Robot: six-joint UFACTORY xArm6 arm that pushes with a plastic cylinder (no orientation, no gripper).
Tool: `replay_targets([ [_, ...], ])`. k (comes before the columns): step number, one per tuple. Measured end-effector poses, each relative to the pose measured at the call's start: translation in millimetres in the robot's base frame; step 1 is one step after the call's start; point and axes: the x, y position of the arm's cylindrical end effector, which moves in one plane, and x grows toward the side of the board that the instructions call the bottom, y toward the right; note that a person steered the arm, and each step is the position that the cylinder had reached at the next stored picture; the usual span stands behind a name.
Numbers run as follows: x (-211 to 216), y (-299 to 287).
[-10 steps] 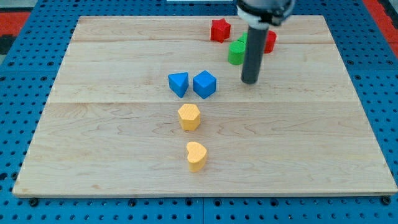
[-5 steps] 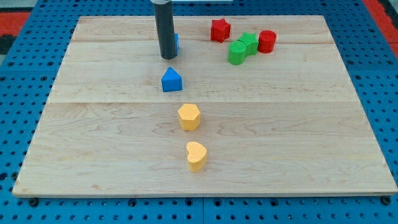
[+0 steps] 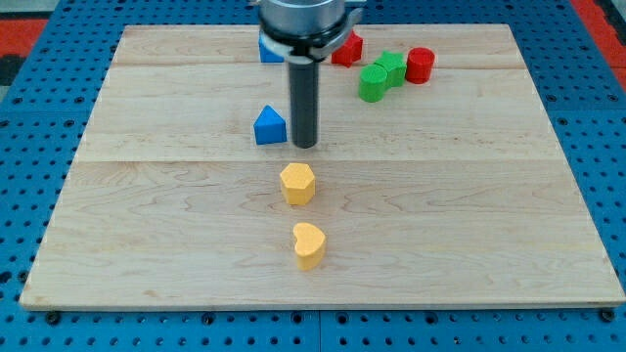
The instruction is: Place the green and blue blocks parallel to each other
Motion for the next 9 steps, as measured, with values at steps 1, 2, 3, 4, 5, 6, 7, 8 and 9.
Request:
replay_targets([
  [1, -19.0, -49.9],
  [2, -55.4, -88.0],
  [3, -52.9, -73.6],
  [4, -24.3, -68.9],
  [5, -33.5, -66.7],
  [6, -66.3, -65.7],
  [7, -61.2, -46.4],
  [8, -33.5, -29.2],
  [9, -39.3, -3.6],
])
